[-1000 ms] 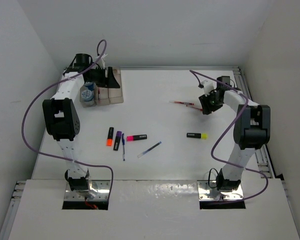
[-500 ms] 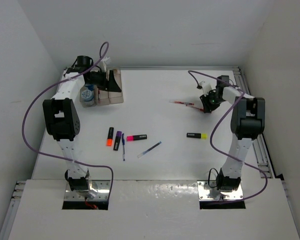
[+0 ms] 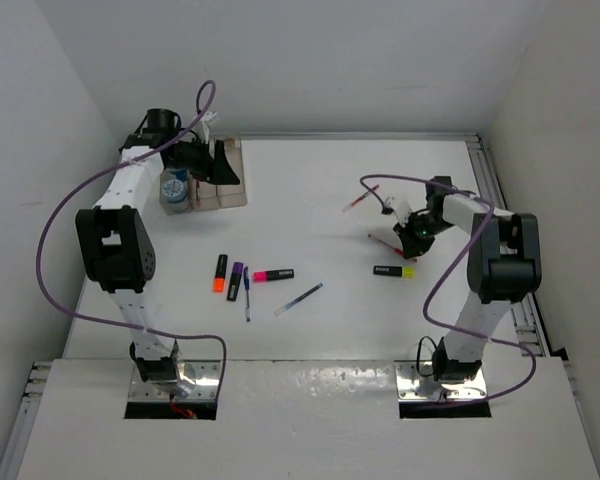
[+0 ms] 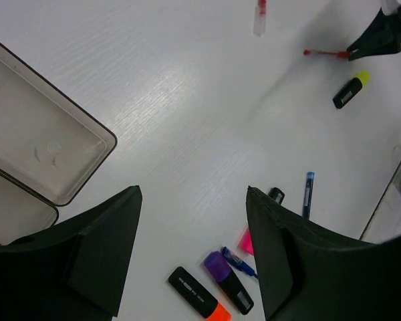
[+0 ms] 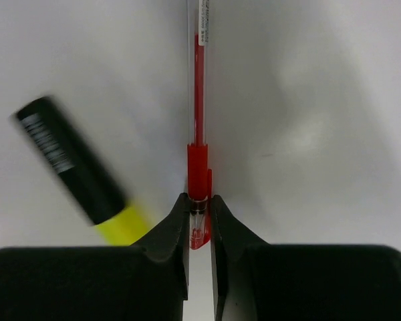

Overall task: Sort the stationery into containers
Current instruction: Pick up the pen from the center of the board.

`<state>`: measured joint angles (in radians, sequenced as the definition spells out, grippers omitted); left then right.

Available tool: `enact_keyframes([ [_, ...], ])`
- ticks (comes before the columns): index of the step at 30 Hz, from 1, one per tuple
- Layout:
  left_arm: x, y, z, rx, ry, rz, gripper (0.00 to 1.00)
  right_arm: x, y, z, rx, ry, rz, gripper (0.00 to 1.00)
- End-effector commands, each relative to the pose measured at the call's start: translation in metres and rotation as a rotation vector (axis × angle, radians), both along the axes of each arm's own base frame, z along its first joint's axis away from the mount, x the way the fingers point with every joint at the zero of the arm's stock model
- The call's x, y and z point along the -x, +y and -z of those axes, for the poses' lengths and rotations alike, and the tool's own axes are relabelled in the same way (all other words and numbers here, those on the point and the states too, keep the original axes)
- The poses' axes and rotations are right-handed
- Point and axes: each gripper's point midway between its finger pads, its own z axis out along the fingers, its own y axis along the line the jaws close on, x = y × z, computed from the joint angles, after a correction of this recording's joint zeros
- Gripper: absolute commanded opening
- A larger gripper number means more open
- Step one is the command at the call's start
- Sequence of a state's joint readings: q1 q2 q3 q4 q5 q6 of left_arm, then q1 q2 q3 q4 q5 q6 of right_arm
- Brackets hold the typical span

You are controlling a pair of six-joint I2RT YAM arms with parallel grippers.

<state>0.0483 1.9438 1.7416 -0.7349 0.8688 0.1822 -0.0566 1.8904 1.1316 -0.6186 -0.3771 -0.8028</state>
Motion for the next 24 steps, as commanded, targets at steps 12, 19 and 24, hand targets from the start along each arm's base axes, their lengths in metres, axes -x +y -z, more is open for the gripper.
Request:
enact_keyframes([
  [12, 0.126, -0.104, -0.005, -0.026, -0.087, 0.444, 0.72, 0.05, 0.143, -0.129, -0.146, -0.315, -0.386, 0.0],
  [19, 0.161, -0.152, 0.011, -0.013, 0.019, 0.568, 0.71, 0.074, 0.188, -0.159, -0.066, -0.383, -0.593, 0.0],
  [24, 0.182, -0.169, 0.019, -0.034, 0.058, 0.655, 0.71, 0.088, 0.204, -0.165, -0.027, -0.39, -0.696, 0.0],
])
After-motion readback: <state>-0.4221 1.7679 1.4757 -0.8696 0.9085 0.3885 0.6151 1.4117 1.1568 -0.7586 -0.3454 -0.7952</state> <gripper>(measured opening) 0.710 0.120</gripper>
